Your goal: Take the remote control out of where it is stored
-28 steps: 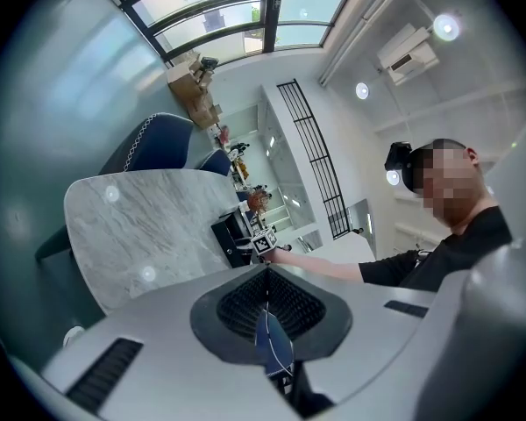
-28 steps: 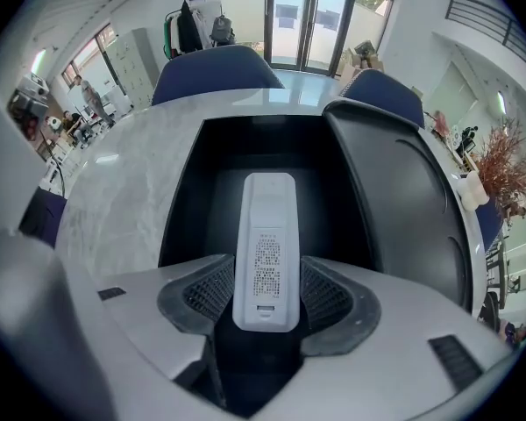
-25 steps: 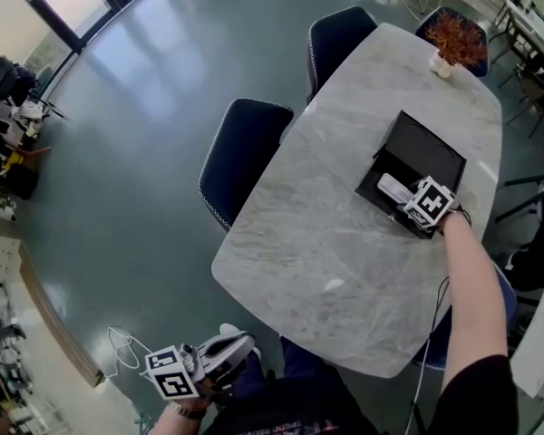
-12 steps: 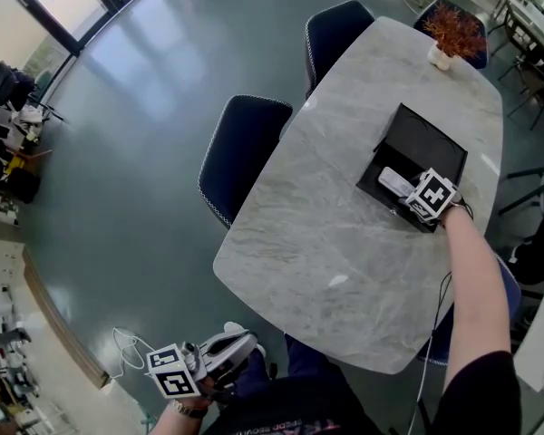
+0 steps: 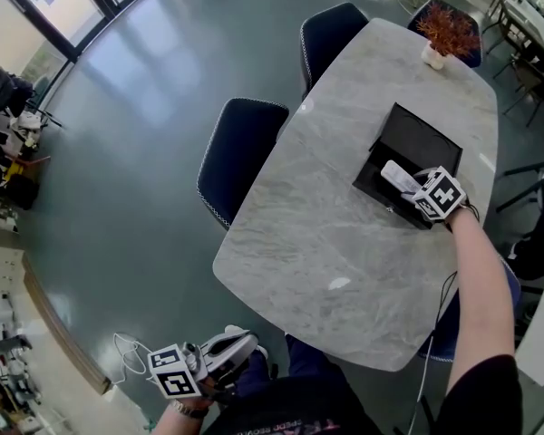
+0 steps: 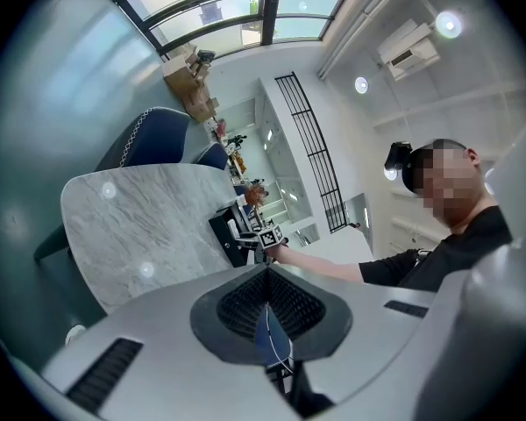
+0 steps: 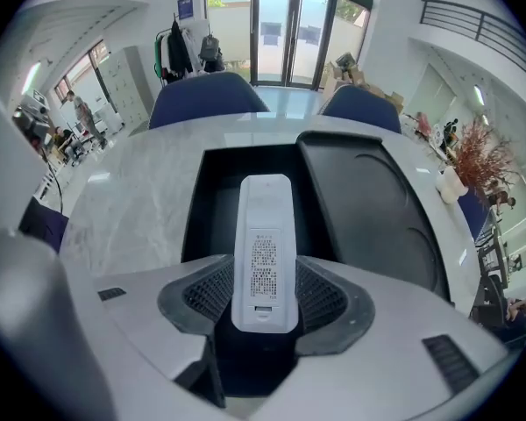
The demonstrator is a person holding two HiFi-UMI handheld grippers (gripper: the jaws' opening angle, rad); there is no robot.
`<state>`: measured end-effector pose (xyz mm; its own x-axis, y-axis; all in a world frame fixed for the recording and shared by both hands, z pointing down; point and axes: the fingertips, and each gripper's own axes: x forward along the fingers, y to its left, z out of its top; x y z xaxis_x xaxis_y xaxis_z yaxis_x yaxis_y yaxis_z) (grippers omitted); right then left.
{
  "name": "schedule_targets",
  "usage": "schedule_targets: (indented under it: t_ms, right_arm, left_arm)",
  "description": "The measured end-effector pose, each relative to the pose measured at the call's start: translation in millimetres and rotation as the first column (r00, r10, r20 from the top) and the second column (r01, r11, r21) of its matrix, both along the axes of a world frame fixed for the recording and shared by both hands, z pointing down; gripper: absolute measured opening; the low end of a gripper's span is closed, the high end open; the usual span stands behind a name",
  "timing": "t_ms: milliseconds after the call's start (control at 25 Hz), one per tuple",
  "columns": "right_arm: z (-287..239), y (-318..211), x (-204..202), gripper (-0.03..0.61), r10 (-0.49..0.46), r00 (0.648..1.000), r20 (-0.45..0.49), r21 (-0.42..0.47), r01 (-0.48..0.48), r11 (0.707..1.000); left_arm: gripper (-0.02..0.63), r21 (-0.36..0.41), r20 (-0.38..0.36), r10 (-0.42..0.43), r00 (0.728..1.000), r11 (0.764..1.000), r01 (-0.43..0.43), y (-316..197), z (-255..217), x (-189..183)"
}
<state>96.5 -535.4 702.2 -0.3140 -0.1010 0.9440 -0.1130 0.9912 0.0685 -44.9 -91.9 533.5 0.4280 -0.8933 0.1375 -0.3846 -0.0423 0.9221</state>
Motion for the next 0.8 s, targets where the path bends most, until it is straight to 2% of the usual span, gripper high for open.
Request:
schedule_targets:
  t_ms: [160, 240, 280, 360, 440, 560, 600, 640, 680, 800]
  right_arm:
    - [-33, 5, -2, 0.216, 0.100, 0.982, 0.158, -0.018, -0.098, 0.995]
    - [-49, 10, 1, 0.216, 0.216, 0.939, 0.269, -0.090, -0.198, 0.976]
    - [-59, 14, 3, 0.216, 0.293, 0.897, 0.330, -0.150, -0.256, 0.955]
    - [-82, 23, 6, 0.216, 0.455, 0.771, 0.445, -0.293, -0.354, 0.888]
    - [-109, 34, 9, 0.216, 0.580, 0.615, 0.535, -0.417, -0.404, 0.814]
    - [-147, 64, 14, 0.216, 0.707, 0.363, 0.607, -0.589, -0.391, 0.707]
    - [-158, 79, 15, 0.216, 0.735, 0.291, 0.612, -0.640, -0.364, 0.677]
    - [-169, 96, 16, 0.216, 0.753, 0.233, 0.615, -0.679, -0.329, 0.657]
    - [-180, 116, 16, 0.216, 0.761, 0.189, 0.620, -0.705, -0.293, 0.646]
    - [-206, 179, 12, 0.216, 0.773, 0.105, 0.626, -0.745, -0.211, 0.632]
  left_arm:
    - [0.008, 0.015, -0.005, 0.037, 0.999, 0.999, -0.037, -1, 0, 3]
    - [0.007, 0.026, -0.004, 0.063, 0.998, 0.998, -0.063, -2, -2, 5]
    - [0.008, 0.033, -0.002, 0.076, 0.997, 0.997, -0.076, -2, -4, 5]
    - [0.008, 0.049, 0.004, 0.103, 0.995, 0.994, -0.103, -1, -9, 4]
    - [0.008, 0.060, 0.010, 0.129, 0.992, 0.990, -0.130, 4, -13, 1]
    - [0.008, 0.077, 0.012, 0.166, 0.986, 0.983, -0.166, 13, -18, -3]
    - [0.008, 0.085, 0.011, 0.181, 0.983, 0.980, -0.182, 17, -20, -3]
    - [0.008, 0.093, 0.011, 0.199, 0.980, 0.976, -0.199, 20, -21, -2]
    - [0.008, 0.101, 0.012, 0.217, 0.976, 0.971, -0.217, 24, -23, -2]
    - [0.008, 0.122, 0.015, 0.265, 0.964, 0.957, -0.264, 39, -30, -5]
